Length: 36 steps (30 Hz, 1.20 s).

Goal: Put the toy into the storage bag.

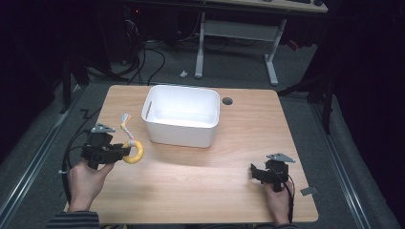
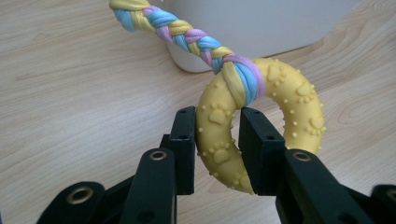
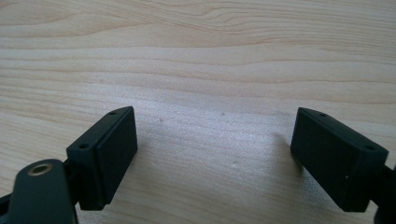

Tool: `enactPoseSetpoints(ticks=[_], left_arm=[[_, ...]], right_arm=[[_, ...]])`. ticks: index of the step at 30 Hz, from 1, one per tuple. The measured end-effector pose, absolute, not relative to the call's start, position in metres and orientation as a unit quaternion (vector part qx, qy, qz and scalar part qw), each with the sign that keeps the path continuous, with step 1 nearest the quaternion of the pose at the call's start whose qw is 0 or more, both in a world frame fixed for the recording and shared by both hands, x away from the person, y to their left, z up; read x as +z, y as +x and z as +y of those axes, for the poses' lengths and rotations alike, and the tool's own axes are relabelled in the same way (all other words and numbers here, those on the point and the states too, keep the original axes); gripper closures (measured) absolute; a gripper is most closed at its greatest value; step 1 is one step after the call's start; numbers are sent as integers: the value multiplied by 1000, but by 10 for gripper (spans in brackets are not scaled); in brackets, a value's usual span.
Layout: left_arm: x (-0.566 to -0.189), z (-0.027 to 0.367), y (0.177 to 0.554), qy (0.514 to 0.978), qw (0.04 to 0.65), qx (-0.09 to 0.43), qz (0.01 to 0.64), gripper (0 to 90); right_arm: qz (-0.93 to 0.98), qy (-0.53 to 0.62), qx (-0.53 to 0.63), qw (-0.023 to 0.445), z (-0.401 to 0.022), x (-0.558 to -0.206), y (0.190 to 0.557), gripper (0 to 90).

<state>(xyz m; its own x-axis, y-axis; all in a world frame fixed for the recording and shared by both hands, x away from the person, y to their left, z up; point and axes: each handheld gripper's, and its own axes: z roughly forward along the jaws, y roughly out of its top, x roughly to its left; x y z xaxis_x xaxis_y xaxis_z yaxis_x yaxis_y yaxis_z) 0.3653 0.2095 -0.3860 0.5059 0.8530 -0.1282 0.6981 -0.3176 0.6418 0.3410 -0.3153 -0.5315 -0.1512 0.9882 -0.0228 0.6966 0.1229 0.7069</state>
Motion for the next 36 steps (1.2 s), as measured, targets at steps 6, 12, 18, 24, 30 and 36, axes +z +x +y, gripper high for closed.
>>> enactPoseSetpoints(ticks=[6,12,18,24,30,36], left_arm=[[-382,208,373,802,331,116,483,680],[-377,205,376,804,333,116,479,682],[-371,204,378,804,334,118,477,683],[-363,200,384,805,335,119,475,683],[-356,194,391,807,337,122,469,683],[-350,187,398,811,336,121,464,683]], right_arm=[[704,599,283,257,-315,-532,341,146],[704,599,283,257,-315,-532,341,146],[704,599,283,258,-315,-532,341,146],[703,599,284,258,-315,-532,341,146],[702,600,283,257,-315,-531,341,146],[703,600,283,257,-315,-532,341,146]])
